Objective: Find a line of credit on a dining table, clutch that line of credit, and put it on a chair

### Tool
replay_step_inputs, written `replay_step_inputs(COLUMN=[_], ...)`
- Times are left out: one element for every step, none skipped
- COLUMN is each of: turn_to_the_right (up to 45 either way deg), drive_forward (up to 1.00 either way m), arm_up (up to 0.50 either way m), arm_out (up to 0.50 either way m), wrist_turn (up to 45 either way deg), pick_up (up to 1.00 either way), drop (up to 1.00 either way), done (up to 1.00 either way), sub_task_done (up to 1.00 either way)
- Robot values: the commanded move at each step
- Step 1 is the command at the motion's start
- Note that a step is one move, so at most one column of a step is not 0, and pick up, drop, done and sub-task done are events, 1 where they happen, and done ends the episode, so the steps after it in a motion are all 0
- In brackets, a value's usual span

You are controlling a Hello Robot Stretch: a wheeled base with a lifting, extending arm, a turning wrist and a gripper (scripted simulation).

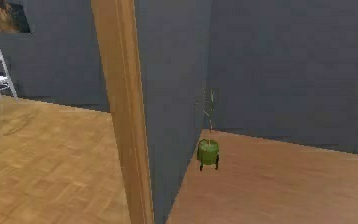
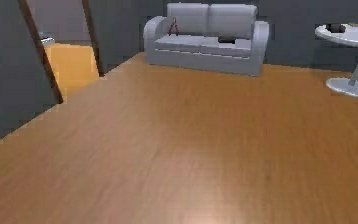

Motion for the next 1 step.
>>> replay_step_inputs(turn_to_the_right=[-45.0], drive_forward=[0.00], arm_up=[0.00], arm_out=[0.00], wrist_turn=[0.0], pick_up=[0.00], drop=[0.00], done=[0.00], sub_task_done=[0.00])
